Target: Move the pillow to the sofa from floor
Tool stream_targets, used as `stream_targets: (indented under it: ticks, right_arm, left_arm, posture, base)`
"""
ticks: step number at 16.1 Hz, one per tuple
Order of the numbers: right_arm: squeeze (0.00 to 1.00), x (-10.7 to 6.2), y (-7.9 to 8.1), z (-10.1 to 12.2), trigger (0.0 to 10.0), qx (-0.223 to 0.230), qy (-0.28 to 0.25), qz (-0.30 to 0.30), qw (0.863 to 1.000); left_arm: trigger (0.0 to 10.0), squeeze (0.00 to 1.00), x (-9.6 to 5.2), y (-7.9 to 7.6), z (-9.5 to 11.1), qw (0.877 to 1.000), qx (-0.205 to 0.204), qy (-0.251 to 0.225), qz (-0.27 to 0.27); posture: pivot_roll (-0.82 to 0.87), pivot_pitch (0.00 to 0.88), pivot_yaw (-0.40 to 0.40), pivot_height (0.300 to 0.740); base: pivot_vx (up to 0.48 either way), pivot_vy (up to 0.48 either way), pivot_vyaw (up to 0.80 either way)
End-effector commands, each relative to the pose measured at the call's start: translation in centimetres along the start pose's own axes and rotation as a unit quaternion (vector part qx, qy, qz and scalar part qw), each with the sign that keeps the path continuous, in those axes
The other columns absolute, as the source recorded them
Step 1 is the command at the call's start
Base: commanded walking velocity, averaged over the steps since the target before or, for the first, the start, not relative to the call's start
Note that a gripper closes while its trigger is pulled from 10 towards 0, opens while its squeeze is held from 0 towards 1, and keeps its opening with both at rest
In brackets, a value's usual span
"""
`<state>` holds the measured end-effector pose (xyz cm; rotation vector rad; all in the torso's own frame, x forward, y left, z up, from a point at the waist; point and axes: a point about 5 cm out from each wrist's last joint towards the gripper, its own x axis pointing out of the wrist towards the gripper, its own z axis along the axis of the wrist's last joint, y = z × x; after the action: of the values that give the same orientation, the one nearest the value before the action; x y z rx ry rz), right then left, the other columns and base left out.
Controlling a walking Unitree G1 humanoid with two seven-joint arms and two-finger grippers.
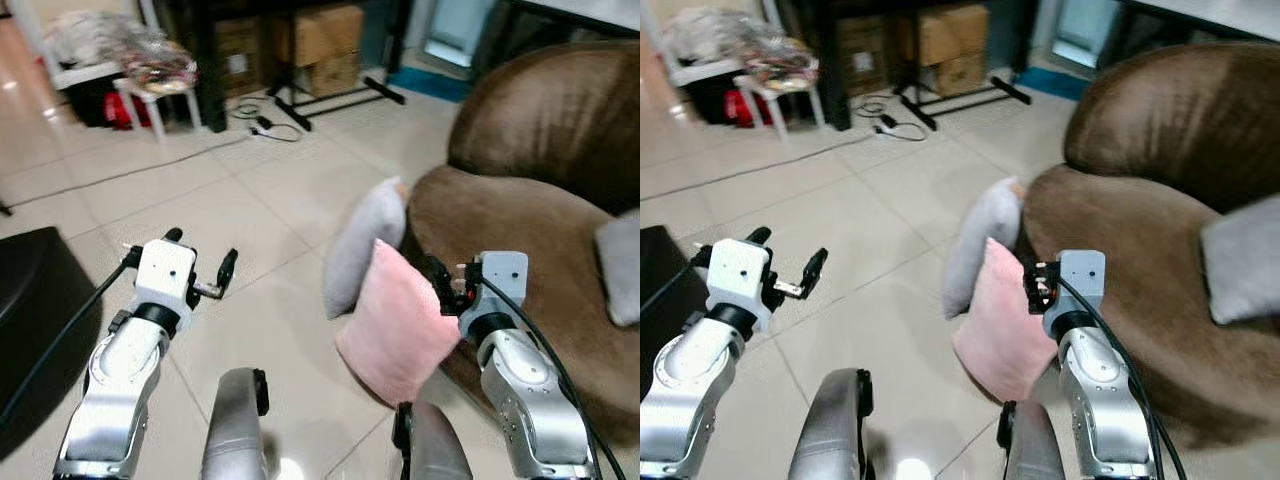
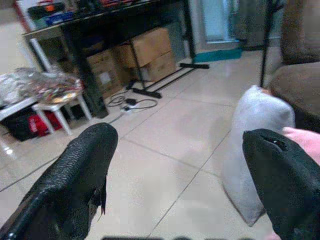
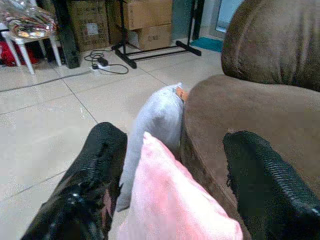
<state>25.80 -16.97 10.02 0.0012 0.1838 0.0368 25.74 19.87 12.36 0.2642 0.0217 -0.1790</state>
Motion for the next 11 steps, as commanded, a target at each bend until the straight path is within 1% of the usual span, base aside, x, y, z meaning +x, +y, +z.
stream_targets:
  ticks: [1, 2, 4, 7, 9, 11]
  right_arm:
    - [1.0, 0.06, 0.11, 0.3, 10.0, -0.005, -0.002, 0.012, 1.0]
    - [1.0, 0.06, 0.11, 0.3, 10.0, -0.005, -0.002, 0.012, 1.0]
    - [1.0, 0.15, 0.1, 0.51, 10.0, -0.01, -0.009, 0.006, 1.0]
    - [1.0, 0.18, 0.06, 0.51, 10.0, -0.003, -0.008, 0.004, 1.0]
    - [1.0, 0.26, 0.31, 0.65, 10.0, -0.004, -0.011, 0.015, 1.0]
    - [1.0, 0.32, 0.37, 0.79, 10.0, -0.009, -0.017, 0.016, 1.0]
  left_arm:
    - [10.0, 1.0, 0.17, -0.12, 0.37, 1.0, -0.001, -0.006, -0.003]
    - [10.0, 1.0, 0.17, -0.12, 0.37, 1.0, -0.001, -0.006, -0.003]
    - [10.0, 1.0, 0.23, -0.08, 0.44, 1.0, 0.0, -0.007, -0.003]
    - [10.0, 1.0, 0.27, -0.09, 0.45, 1.0, 0.0, -0.007, -0.003]
    - [10.0, 1.0, 0.28, -0.08, 0.45, 1.0, 0.0, -0.007, -0.004]
    - [10.0, 1.0, 0.27, -0.07, 0.45, 1.0, 0.0, -0.007, -0.004]
  posture:
    - [-0.03, 0.0, -0.016, 0.566]
    - [-0.03, 0.0, -0.016, 0.566]
    - [-0.03, 0.0, -0.013, 0.566]
    - [-0.03, 0.0, -0.015, 0.566]
    - [-0.03, 0.0, -0.015, 0.566]
    - [-0.03, 0.0, -0.016, 0.566]
  base:
    - [0.0, 0.0, 0.0]
    - [0.0, 0.0, 0.0]
    - [0.0, 0.0, 0.8]
    - [0.0, 0.0, 0.0]
    - [0.0, 0.0, 0.0]
    - [0.0, 0.0, 0.8]
